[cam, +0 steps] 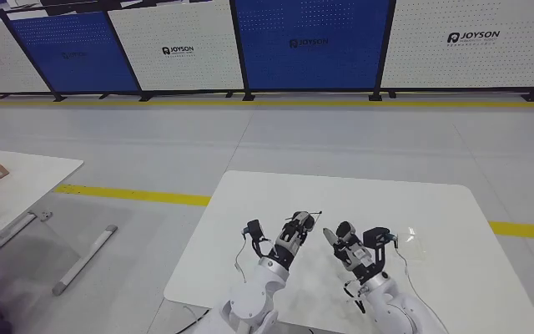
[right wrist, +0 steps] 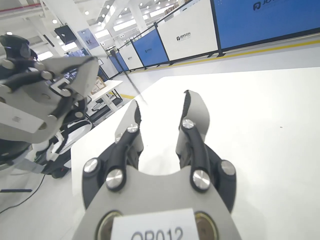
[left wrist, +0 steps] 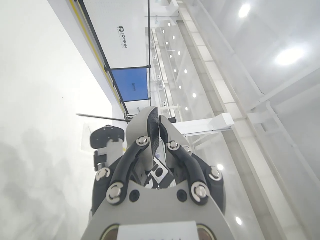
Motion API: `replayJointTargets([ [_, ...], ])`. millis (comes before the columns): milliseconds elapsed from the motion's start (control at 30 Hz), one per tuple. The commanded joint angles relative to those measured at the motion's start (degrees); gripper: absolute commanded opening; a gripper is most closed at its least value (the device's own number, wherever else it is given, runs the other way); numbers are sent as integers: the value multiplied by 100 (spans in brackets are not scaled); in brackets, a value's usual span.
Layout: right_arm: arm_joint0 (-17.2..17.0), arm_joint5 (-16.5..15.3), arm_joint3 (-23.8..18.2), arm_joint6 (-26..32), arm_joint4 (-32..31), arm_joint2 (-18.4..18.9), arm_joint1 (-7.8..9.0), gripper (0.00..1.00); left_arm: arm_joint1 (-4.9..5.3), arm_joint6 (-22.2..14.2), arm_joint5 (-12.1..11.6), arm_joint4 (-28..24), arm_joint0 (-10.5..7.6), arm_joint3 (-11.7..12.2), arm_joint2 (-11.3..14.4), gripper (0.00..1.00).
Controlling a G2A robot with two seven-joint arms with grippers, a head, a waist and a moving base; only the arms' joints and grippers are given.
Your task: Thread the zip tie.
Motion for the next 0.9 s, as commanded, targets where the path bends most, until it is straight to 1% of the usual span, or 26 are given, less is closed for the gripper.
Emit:
replayJointTargets([
  [0,-96,0,-116,-229,67,83,30,100,-3,2,57,-64,-43,65,-37,0],
  [133,-361,0,-391,-728,216,376,123,100,-9,35,92,-194,-82,173,-107,0],
  [300,-671,0,-708,-950,302,707,238,100,-2,54,93,-233,-50,246,-205,0],
  [400,-924,0,-925,-1253,478,964,302,100,-2,82,90,-285,-22,302,-252,0],
  [533,-1291,0,-1197,-1662,826,1351,386,100,-5,100,72,-389,9,392,-301,0],
  [600,-1497,0,-1300,-1883,1068,1566,425,100,-6,112,60,-432,22,438,-330,0],
  [700,-1750,0,-1395,-2108,1443,1793,468,100,-4,113,35,-469,46,463,-371,0],
  [800,-1917,0,-1395,-2215,1834,1958,496,100,-2,102,22,-467,70,463,-391,0],
  [867,-1955,0,-1356,-2128,2116,2015,501,100,1,90,27,-419,82,456,-390,0],
])
